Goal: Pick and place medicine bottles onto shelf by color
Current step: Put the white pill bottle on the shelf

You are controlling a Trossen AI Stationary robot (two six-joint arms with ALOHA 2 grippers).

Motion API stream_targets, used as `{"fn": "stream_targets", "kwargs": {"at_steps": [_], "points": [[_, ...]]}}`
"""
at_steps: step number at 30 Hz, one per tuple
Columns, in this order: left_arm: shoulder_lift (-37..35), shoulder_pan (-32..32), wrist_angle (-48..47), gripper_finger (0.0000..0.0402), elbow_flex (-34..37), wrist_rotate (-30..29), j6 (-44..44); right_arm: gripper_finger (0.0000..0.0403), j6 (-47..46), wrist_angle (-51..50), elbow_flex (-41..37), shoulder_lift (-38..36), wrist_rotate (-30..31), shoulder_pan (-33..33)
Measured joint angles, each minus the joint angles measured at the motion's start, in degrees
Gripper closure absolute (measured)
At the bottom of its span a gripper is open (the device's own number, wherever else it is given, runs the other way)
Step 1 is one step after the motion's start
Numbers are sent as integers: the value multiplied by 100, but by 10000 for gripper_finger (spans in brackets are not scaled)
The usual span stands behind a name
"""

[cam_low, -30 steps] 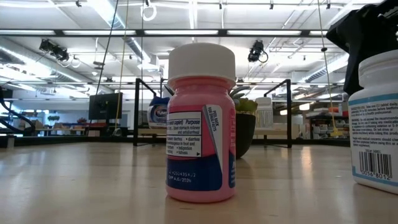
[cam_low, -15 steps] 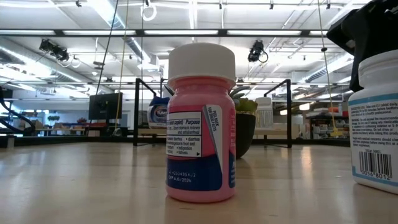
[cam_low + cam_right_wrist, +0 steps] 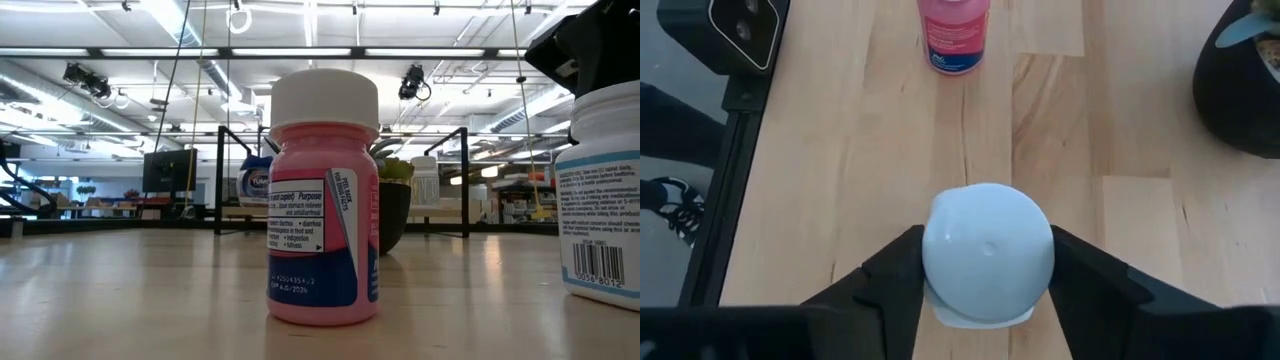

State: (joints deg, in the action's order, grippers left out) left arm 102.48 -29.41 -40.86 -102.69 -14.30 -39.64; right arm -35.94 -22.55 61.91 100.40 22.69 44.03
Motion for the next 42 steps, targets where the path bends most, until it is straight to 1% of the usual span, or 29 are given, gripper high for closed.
{"fn": "stream_targets", "kwargs": {"at_steps": [2, 5, 9, 12, 15, 19, 26, 28, 30, 32, 36, 39, 42], "points": [[0, 0, 0, 61, 0, -1, 27, 217, -1, 0, 0, 0, 1, 0], [0, 0, -2, 61, 0, -1, 46, 212, -57, -2, 0, 0, 34, 0], [0, 0, -27, 61, 0, -1, 48, 202, -220, -4, 2, 0, 264, -2], [0, 20, -101, 61, 0, 1, 48, 206, -359, -35, 2, -24, 384, -2], [-14, 86, -101, 61, 0, 1, 46, 212, -588, -276, 22, -140, 533, -23], [-95, 222, -63, 61, -2, 0, 41, 209, -827, -728, 24, -493, 761, -85], [-450, 442, -44, 61, -7, -3, 238, 207, -1060, -1631, 28, -1480, 1184, -428], [-556, 518, -56, 61, -7, -18, 284, 207, -1109, -1824, 31, -1745, 1338, -678], [-657, 617, -51, 61, -7, -97, 347, 206, -1059, -1946, 31, -1950, 1343, -1025], [-769, 730, -50, 61, -7, -153, 519, 206, -888, -1946, 31, -2073, 1150, -1456], [-962, 1022, -85, 61, -7, -158, 880, 206, -382, -1899, 33, -2109, 503, -2345], [-1137, 1243, -103, 61, -7, -160, 1055, 206, -32, -1793, 33, -2109, 317, -2928], [-1359, 1460, -99, 61, -9, -161, 1083, 206, 477, -1423, 33, -2107, 238, -3457]]}}
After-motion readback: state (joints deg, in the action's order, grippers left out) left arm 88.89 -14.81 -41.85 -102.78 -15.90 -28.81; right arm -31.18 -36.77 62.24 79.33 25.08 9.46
